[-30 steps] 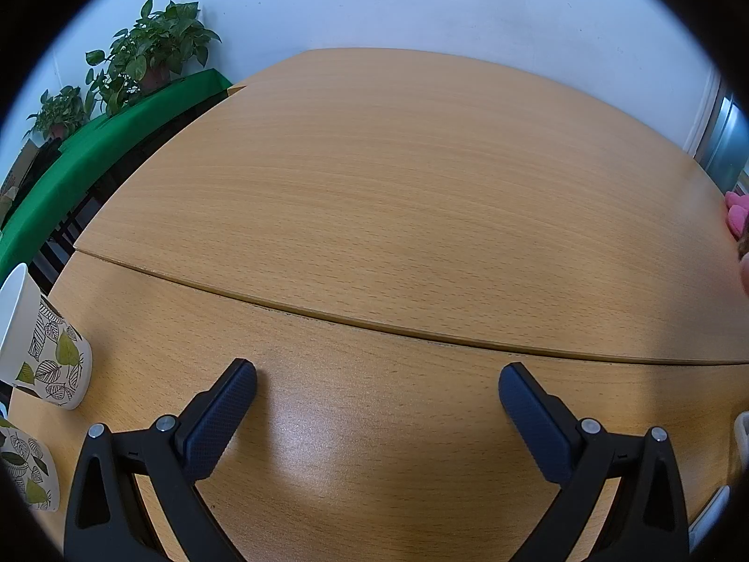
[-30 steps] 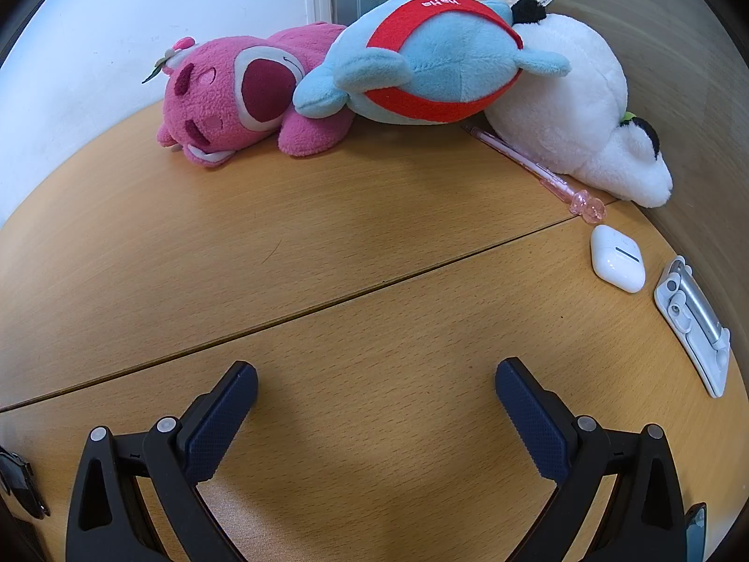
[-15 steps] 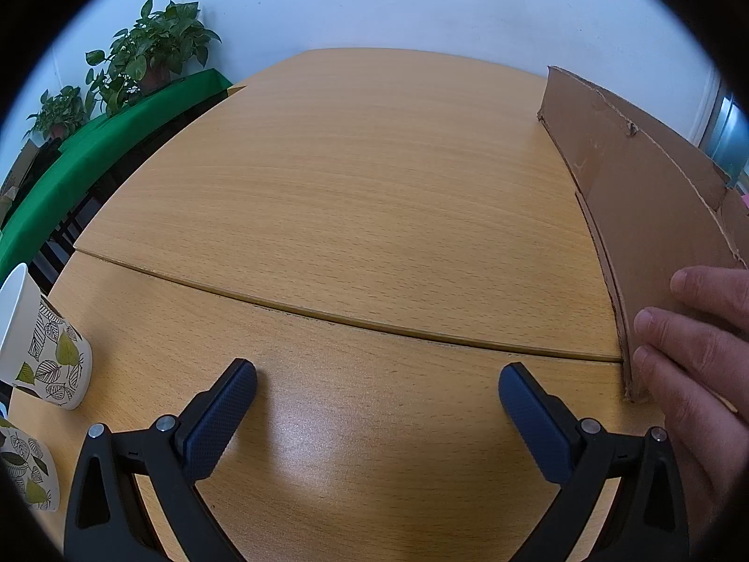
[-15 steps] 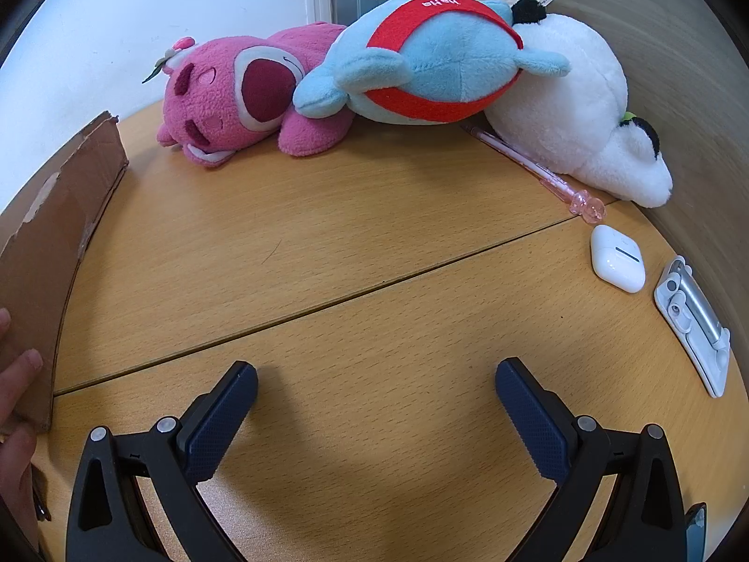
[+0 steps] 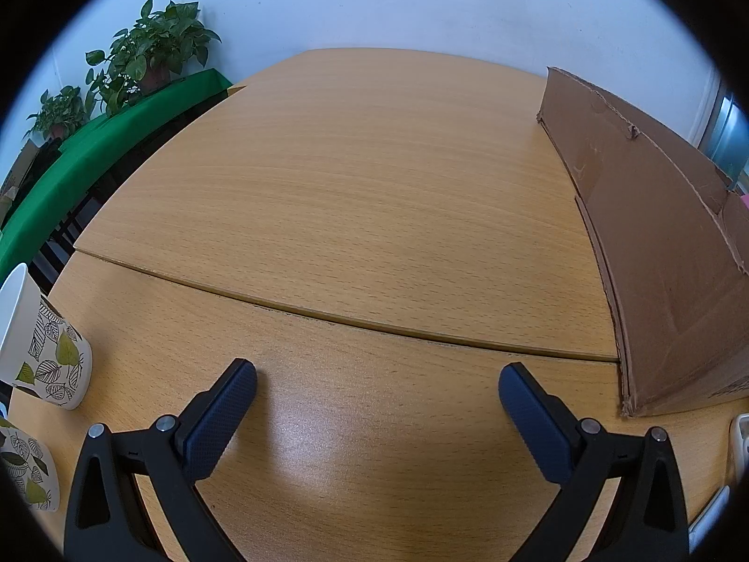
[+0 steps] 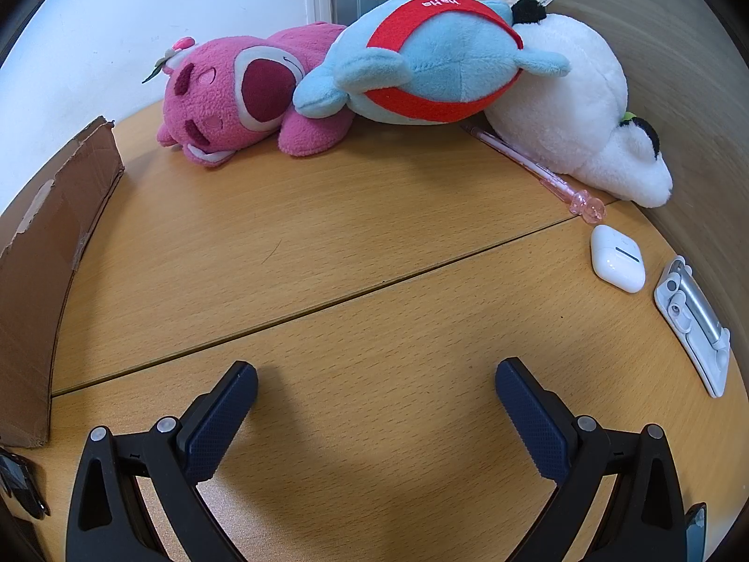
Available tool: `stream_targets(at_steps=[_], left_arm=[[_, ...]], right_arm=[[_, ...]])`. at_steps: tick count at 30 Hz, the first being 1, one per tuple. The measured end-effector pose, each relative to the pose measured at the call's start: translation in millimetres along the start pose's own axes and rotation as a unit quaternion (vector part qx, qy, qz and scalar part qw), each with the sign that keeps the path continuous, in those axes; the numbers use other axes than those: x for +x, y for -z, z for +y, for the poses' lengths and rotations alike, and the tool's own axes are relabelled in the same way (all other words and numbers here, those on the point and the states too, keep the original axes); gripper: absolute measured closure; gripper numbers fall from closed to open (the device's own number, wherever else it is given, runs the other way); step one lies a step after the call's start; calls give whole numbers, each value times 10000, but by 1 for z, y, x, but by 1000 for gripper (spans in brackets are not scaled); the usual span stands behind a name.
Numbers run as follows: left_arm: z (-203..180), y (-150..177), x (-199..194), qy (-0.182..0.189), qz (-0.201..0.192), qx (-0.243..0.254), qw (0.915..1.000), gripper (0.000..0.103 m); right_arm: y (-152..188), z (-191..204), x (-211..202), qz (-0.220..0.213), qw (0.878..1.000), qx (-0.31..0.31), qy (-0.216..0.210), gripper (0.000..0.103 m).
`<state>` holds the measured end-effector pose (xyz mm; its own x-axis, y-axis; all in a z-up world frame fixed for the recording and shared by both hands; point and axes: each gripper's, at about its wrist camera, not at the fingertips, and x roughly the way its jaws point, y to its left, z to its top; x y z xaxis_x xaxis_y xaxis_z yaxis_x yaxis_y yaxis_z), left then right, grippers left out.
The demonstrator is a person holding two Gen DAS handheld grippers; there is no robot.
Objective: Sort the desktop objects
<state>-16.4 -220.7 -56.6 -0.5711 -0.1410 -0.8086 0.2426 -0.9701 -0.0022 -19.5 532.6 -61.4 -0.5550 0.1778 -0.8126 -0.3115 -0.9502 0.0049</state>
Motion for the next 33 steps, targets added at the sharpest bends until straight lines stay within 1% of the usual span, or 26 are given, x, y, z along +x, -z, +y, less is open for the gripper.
stream_targets(at_steps=[12,20,23,24,26,27,28,30,32,33], left_arm=[[1,-1,0,0,2,0,10000,0],[0,-1,0,-9,4,-25,10000,0],[-1,0,-1,-51,5,-62,10000,0],[-2,3,-4,-77,-3,-70,9999,0],[-6,10,-13,-198,-86,11,9998,2],[-10,15,-22,-299,-199,126,9993,3],[-18,22,-37,-352,-398,322,9981,3],[-32,31,-70,-342,-791,599,9945,3],[-47,39,-108,-156,-1050,634,9923,3],[-53,44,-127,37,-1167,575,9915,2]], right_arm=[[0,0,0,-2,10000,-22,-17,0],[-2,3,1,3,9998,160,121,0],[0,3,-2,202,9997,131,93,0],[1,5,-4,317,9995,52,25,0],[12,6,-10,312,9995,-15,-39,0],[22,12,-19,191,9997,-121,-112,0],[28,18,-27,63,9995,-300,-110,0],[48,42,-62,-463,9936,-995,251,0],[62,64,-99,-918,9843,-1434,470,0],[68,76,-120,-1100,9809,-1556,383,0]])
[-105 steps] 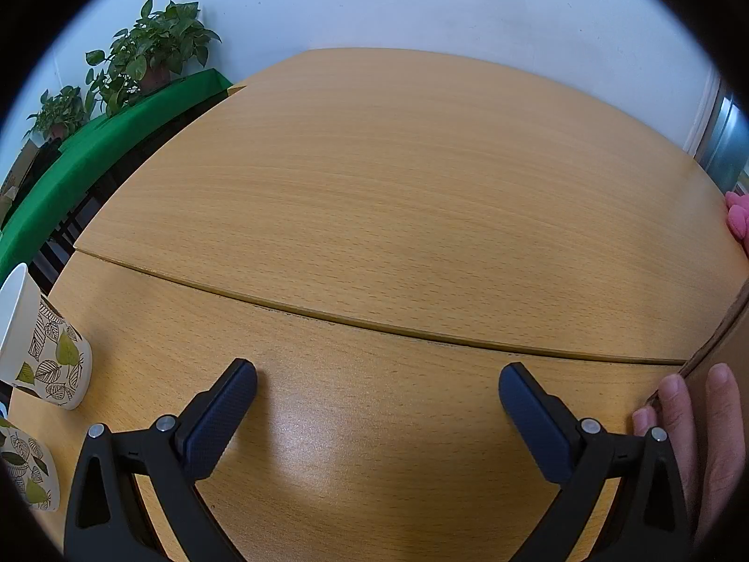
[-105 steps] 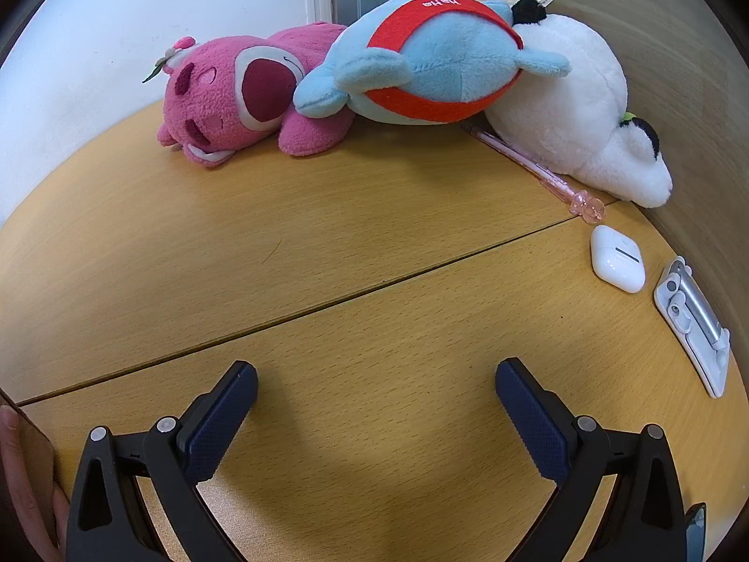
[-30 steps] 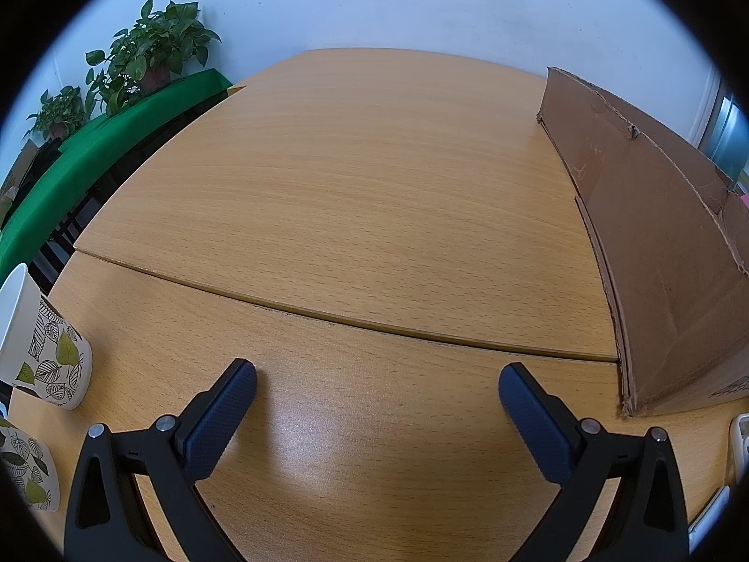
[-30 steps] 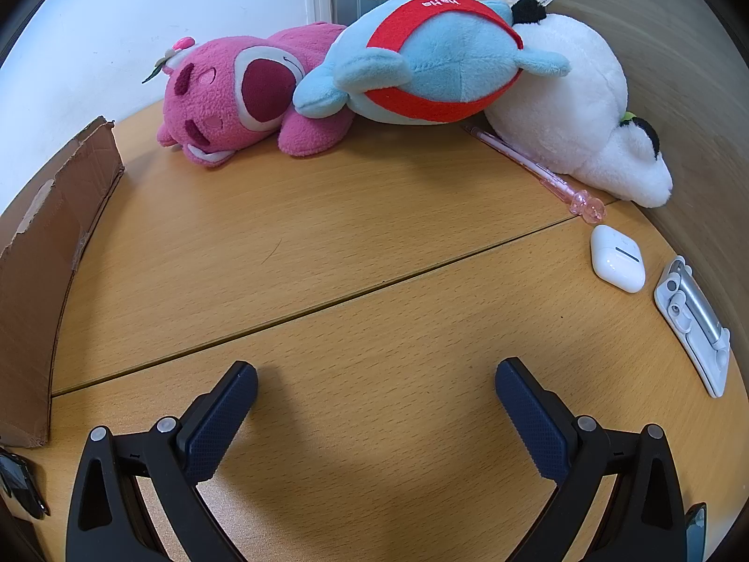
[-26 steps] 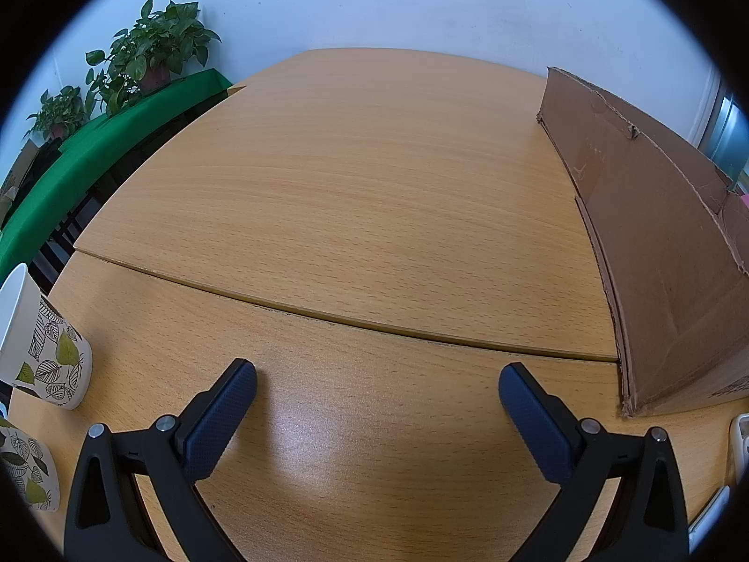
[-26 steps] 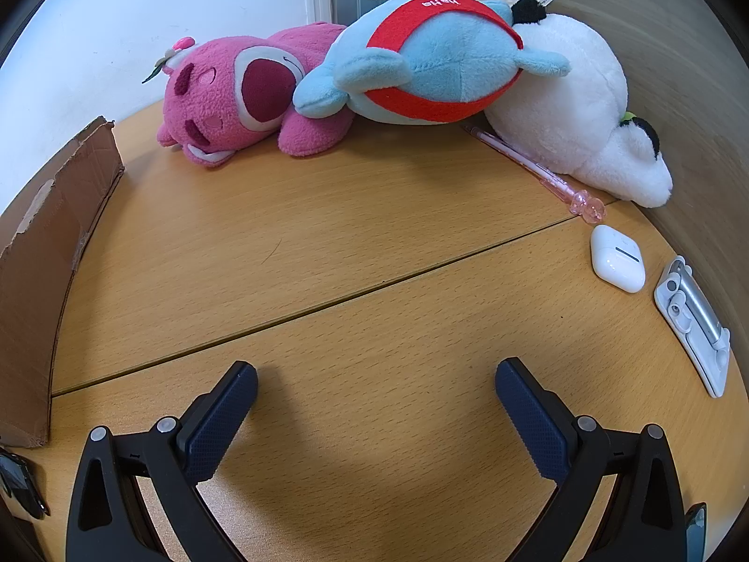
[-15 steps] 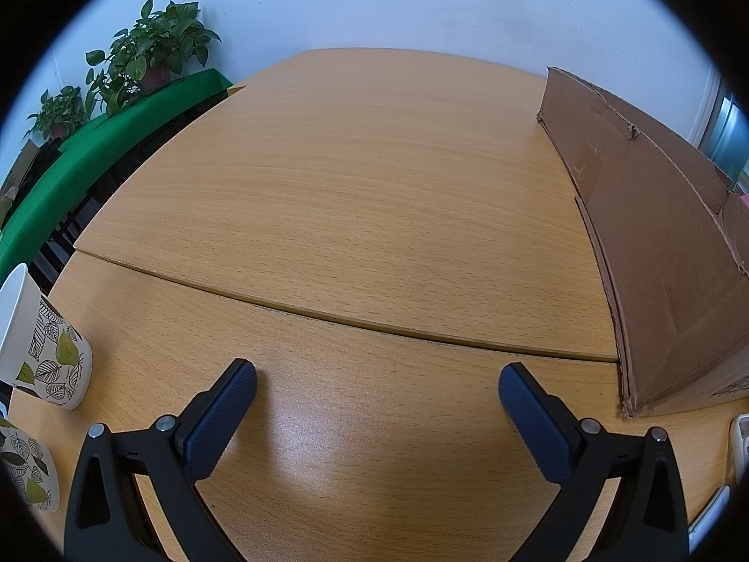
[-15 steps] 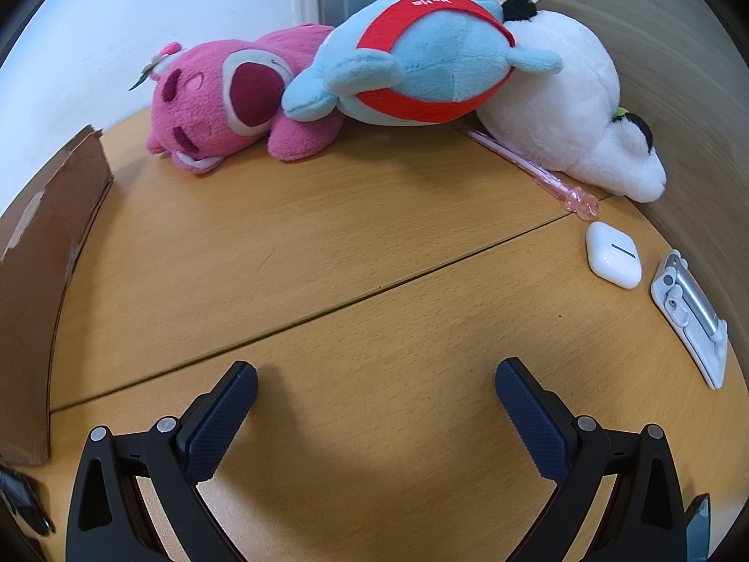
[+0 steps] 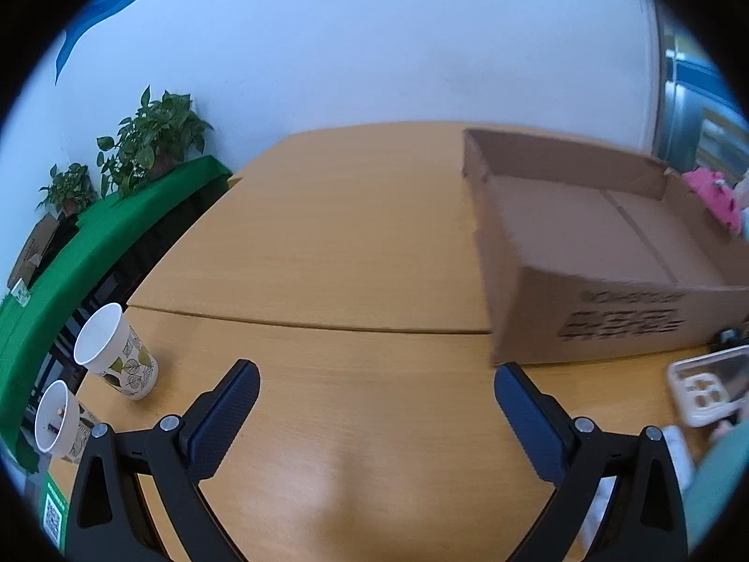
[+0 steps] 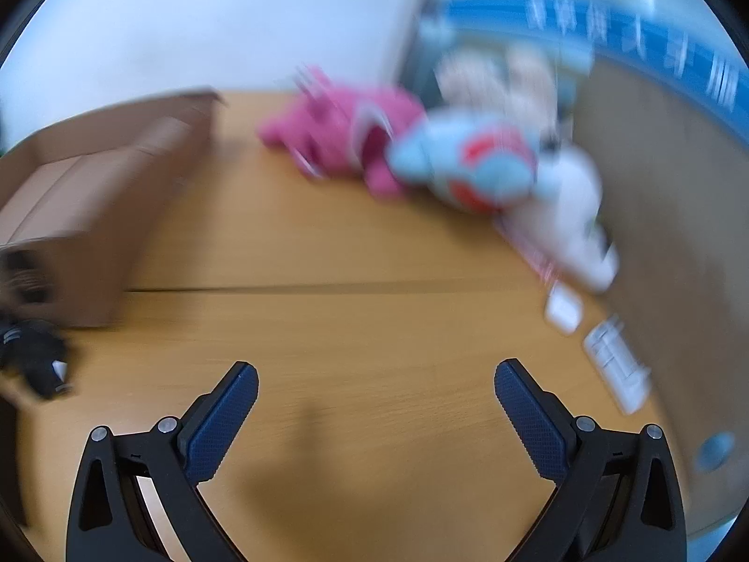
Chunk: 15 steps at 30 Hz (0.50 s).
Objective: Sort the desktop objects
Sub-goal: 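Move the left tool to the teal-and-pink pig plush and close on it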
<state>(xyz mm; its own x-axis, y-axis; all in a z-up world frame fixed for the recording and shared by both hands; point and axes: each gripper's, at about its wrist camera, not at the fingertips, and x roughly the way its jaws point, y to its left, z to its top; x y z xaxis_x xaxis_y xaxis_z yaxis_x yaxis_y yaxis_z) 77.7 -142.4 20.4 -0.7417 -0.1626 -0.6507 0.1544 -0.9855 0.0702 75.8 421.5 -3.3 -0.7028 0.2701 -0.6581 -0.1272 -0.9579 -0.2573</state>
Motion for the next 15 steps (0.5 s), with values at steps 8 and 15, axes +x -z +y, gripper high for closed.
stream_targets(at_steps=[8,15], left_arm=[[-75,4,-99,1514,-361,-57,9878,2],[-99,17,-121,2179,-117,-114,9758,2]], right_arm=[[-18,83,-145,-784,9878,-260,-1317,0],[1,126,-191,-880,9820,-520,-1589,0]])
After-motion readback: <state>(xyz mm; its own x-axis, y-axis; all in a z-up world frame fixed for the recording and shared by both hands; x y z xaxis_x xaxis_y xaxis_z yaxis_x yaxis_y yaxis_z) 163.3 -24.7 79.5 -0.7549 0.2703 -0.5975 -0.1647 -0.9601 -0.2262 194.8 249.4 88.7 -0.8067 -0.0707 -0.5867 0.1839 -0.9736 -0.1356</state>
